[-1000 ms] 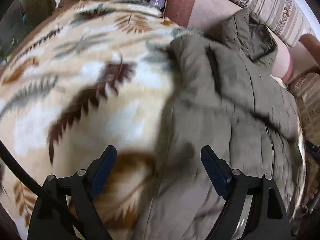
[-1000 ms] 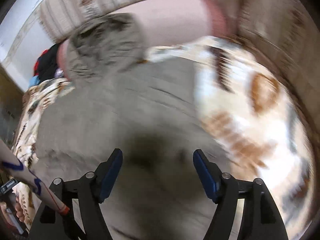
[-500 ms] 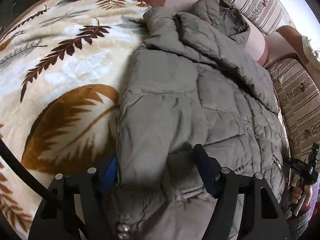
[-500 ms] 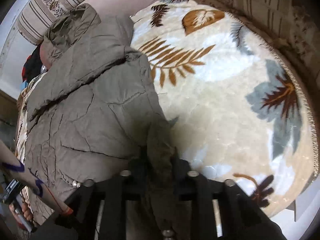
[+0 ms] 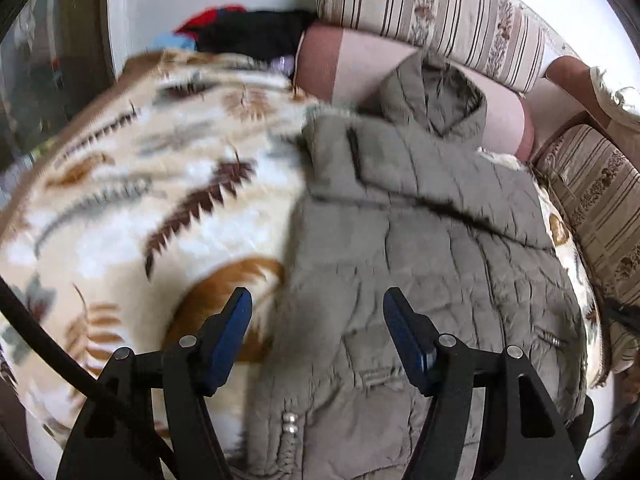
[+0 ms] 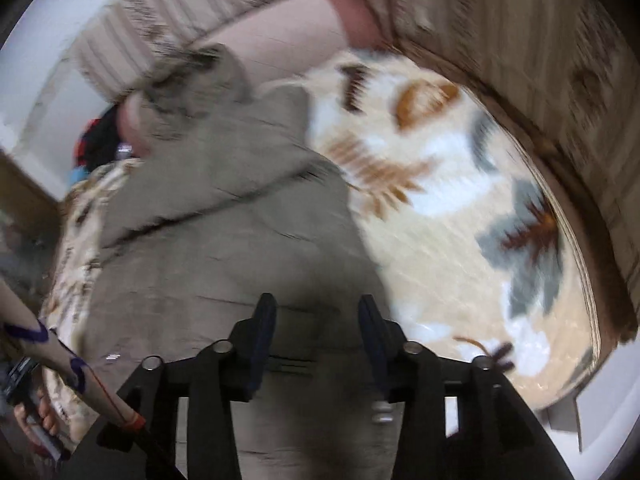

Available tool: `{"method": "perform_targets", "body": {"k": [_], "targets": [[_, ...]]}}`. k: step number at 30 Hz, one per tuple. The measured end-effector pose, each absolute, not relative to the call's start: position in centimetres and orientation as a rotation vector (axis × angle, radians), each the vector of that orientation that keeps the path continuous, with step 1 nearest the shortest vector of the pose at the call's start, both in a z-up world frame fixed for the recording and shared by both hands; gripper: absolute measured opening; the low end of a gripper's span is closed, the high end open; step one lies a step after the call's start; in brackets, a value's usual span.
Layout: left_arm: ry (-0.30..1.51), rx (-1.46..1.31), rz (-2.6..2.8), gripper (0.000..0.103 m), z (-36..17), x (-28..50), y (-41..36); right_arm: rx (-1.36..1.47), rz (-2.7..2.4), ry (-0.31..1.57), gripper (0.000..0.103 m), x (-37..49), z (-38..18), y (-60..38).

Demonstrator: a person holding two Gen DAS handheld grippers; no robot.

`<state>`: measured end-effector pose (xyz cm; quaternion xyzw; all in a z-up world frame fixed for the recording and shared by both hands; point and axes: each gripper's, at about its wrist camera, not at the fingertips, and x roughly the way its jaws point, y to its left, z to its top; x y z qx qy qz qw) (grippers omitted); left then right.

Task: Fold large clothes
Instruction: 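Grasp the jacket hood with the right tool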

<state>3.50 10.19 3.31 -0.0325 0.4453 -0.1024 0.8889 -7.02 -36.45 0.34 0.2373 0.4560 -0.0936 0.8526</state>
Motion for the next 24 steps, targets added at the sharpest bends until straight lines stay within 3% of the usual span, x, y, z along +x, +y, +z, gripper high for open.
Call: {"method": "perform_targets", "body": {"k": [4, 12, 16, 24], "targets": [[0.876, -0.055, -0.206, 0.073, 4.7, 4.9, 9.3, 0.435, -0.083, 0.917, 0.059, -3.3, 4.9, -32.8], [0.854, 0.007, -0.225, 0.073, 2.2, 9.2, 6.2, 0.362, 0.013, 0.888, 0.061, 10.5, 12.1, -26.3], [0.863, -0.014, -0.229, 0.073, -0.1, 12.0, 6.1, 0.382, -0.031, 0.910, 0.062, 19.1, 12.8, -24.9], [0.894, -0.064, -0.262, 0.073, -5.0, 14.6, 7.9, 0.440, -0.162, 0.897, 0.082, 36.5, 11.0, -23.3]]}}
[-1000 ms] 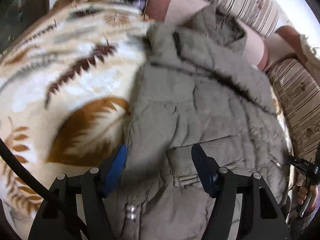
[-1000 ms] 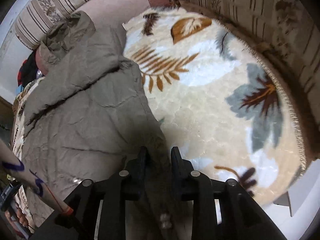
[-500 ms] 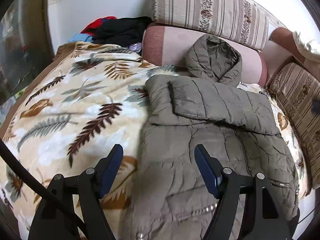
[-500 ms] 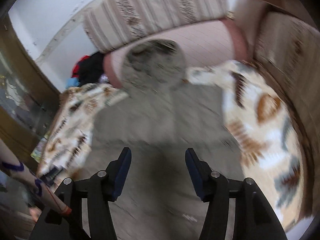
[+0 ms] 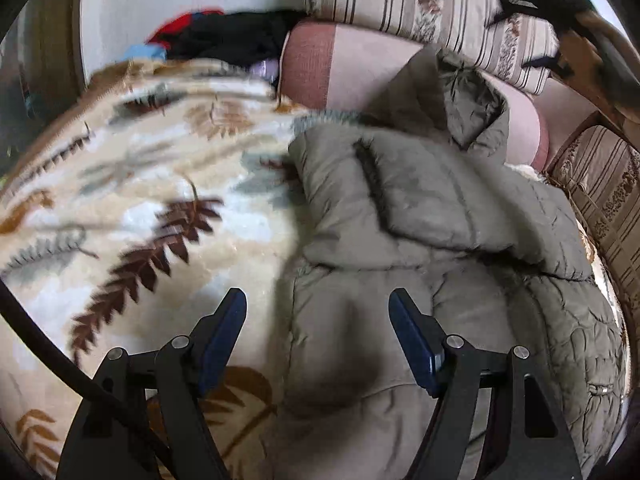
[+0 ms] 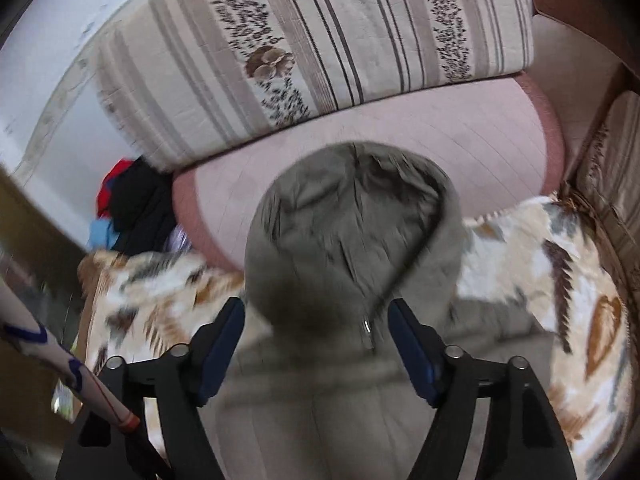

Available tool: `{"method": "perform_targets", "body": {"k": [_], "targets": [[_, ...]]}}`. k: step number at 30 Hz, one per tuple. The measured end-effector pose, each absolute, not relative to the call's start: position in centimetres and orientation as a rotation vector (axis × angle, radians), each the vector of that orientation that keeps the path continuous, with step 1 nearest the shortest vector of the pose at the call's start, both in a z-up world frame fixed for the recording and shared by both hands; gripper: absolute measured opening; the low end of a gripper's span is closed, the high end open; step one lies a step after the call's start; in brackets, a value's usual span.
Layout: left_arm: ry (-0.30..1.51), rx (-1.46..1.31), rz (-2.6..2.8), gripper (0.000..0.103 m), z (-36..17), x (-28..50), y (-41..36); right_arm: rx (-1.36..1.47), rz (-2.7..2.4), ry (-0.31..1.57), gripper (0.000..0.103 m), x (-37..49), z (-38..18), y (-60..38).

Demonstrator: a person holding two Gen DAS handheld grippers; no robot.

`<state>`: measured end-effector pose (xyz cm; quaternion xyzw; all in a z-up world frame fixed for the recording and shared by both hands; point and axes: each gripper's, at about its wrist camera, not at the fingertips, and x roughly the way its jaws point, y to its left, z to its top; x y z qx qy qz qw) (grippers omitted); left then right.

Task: Fold large clothes
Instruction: 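Grasp the jacket hood with the right tool, then fold the hood down onto the jacket body and open the right tool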

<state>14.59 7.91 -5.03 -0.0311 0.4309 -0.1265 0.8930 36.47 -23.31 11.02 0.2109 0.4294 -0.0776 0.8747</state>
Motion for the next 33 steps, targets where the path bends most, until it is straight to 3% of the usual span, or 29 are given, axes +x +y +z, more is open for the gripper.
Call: {"method": "perform_targets", "body": {"k": [11, 13, 14, 15, 16, 17, 24, 33], "targets": [[1.015, -0.178, -0.362, 0.073, -7.7, 16.3, 8.6, 0.537, -0.247, 0.884, 0.086, 49.3, 4.6, -22.1], [1.028, -0.187, -0.371, 0.073, -7.8, 16.5, 8.6, 0.511, -0.286, 0.890, 0.081, 50.3, 3.5, -22.0], [1.034, -0.191, -0.372, 0.073, -7.9, 16.6, 8.6, 0.496, -0.292, 0.894, 0.058, 50.5, 3.1, -21.9], [1.040, -0.197, -0.373, 0.073, -8.0, 16.6, 8.7, 0.486, -0.279, 0.908, 0.028, 50.7, 2.5, -21.9], [1.045, -0.203, -0.375, 0.073, -8.1, 16.6, 8.7, 0.490, -0.265, 0.919, 0.016, 50.7, 2.2, -22.0], [1.048, -0.207, -0.375, 0.073, -8.1, 16.7, 8.7, 0.488, -0.255, 0.922, 0.013, 50.4, 2.2, -21.9], [1.022, -0.170, -0.373, 0.073, -7.4, 15.8, 8.3, 0.353, -0.214, 0.857, 0.007, 43.0, 6.3, -21.3], [0.990, -0.169, -0.359, 0.073, -6.6, 14.6, 9.1, 0.273, -0.074, 0.827, 0.007, 24.7, 10.4, -18.7]]}}
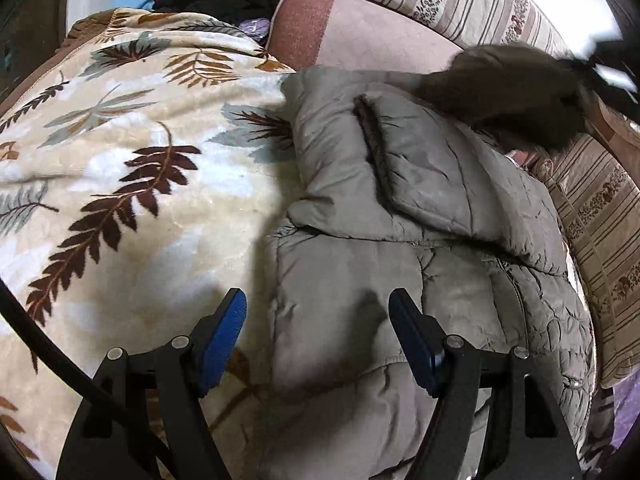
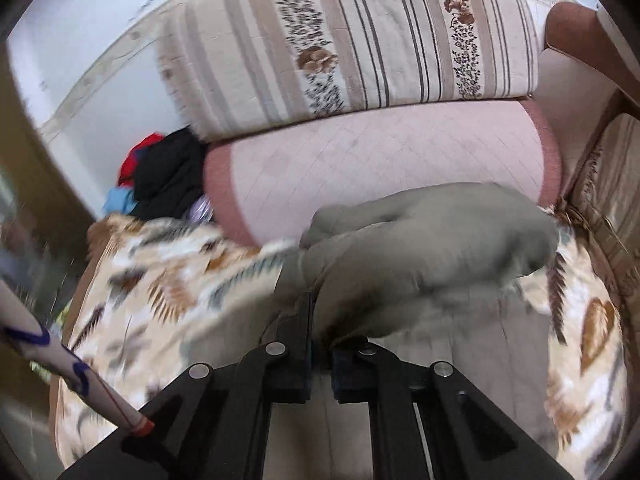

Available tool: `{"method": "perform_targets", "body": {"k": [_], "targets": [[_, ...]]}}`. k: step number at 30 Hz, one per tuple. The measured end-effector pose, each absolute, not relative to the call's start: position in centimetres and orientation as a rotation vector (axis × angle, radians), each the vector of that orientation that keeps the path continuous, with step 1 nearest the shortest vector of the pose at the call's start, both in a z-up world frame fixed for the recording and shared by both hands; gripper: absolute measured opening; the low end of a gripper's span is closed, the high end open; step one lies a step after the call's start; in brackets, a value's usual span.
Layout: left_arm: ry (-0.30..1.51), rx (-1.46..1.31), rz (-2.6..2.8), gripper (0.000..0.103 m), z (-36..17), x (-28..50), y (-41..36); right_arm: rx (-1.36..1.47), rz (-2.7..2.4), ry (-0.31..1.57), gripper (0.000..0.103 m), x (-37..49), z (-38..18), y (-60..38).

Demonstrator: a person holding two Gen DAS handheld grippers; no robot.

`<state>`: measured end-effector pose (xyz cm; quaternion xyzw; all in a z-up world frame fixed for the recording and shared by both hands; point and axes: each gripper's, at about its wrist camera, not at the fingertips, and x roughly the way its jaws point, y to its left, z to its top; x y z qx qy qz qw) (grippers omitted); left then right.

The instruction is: Fold large clothes

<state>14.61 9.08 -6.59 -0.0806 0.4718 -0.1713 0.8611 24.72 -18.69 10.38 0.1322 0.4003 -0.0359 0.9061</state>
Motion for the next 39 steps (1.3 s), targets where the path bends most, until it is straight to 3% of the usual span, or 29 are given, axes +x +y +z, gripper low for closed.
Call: {"method": "perform_targets", "body": {"k": [6, 14, 17, 19, 20, 21, 27, 32, 35, 39], "targets": [[0.996, -0.214, -0.325, 0.073, -6.9, 14.8, 10.5, 0.371, -0.022, 0.886, 0.007, 16.3, 4.4, -16.8], [1.005, -0.221, -0.305, 0.073, -7.2, 15.0, 10.8, 0.452, -0.078, 1.065, 0.007, 19.8, -8.0, -14.4], [1.011, -0.215, -0.307, 0.073, -7.4, 15.0, 10.6, 0.517, -0.073, 1.036, 0.011, 20.0, -7.7, -15.1], [1.014, -0.216, -0.309, 0.073, -7.4, 15.1, 10.7, 0.544, -0.033, 1.034, 0.026, 19.0, -6.7, -15.6], [1.016, -0.217, -0.309, 0.073, -7.4, 15.1, 10.7, 0.531, -0.019, 1.039, 0.043, 18.4, -6.2, -15.8], [1.017, -0.216, -0.308, 0.073, -7.4, 15.1, 10.6, 0.521, -0.010, 1.029, 0.048, 17.5, -5.8, -16.0], [1.002, -0.192, -0.303, 0.073, -7.2, 14.9, 10.4, 0.396, 0.001, 0.970, 0.048, 12.5, -1.9, -17.3], [1.011, -0.179, -0.308, 0.073, -7.5, 14.9, 9.9, 0.233, -0.178, 0.827, 0.048, 14.9, 2.2, -18.7], [1.011, -0.178, -0.309, 0.073, -7.4, 14.9, 9.9, 0.191, -0.287, 0.832, 0.048, 18.0, 1.0, -19.9], [1.008, -0.171, -0.319, 0.073, -7.4, 14.9, 9.7, 0.283, -0.226, 1.022, 0.049, 22.3, -5.1, -19.1]]}}
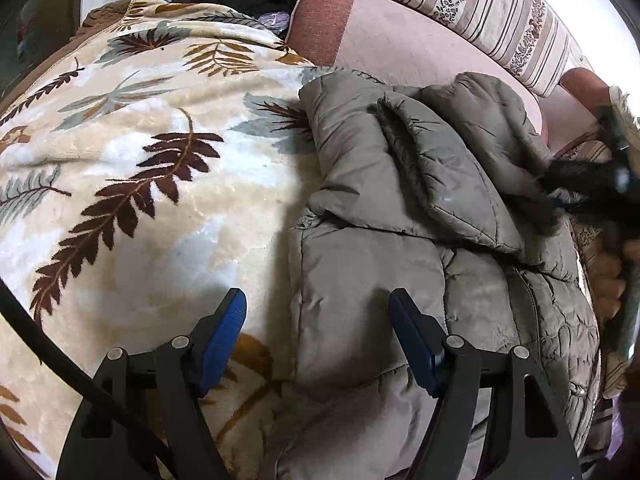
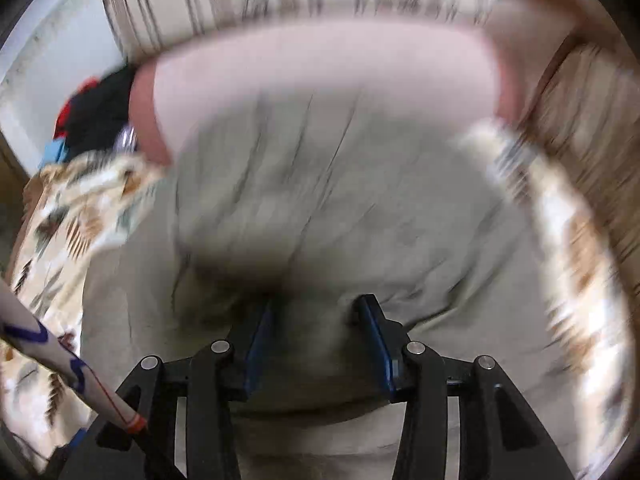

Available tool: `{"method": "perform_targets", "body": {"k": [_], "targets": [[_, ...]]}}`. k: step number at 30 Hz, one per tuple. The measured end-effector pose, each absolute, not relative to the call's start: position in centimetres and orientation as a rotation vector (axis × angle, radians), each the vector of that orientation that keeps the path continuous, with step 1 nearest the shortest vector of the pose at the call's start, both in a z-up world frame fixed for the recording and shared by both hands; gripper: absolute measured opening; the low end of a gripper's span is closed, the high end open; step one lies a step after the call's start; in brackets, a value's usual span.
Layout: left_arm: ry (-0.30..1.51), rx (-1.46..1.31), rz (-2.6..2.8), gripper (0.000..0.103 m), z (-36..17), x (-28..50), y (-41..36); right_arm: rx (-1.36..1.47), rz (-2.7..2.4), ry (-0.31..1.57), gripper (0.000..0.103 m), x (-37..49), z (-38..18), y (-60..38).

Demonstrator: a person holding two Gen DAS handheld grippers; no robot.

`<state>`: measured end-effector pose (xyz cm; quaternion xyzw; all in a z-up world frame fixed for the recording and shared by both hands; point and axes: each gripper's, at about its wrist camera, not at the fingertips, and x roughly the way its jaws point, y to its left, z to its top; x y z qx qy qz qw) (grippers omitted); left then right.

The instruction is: Fold large clothes

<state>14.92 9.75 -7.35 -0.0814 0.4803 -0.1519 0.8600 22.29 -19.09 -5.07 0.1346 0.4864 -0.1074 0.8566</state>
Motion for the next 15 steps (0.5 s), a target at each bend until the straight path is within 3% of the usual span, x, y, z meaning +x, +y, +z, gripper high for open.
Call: {"method": "perform_targets", "body": {"k": [3, 10, 15], "targets": [[1.005, -0.156, -0.328, 0.073, -7.2, 14.9, 9.5, 0.188, -0.166, 1.088, 0.049, 23.0, -8.2, -15.9], [0.972, -0.125, -0.332, 0.073, -6.5, 14.5, 9.1, 0.157, -0.136, 0.891, 0.049, 19.5, -3.2, -13.0], [0.987, -0.128, -0.327, 0.073, -6.8, 14.6, 9.5, 0.073, -0.108, 1.006, 0.054, 21.2, -6.7, -9.1]]}}
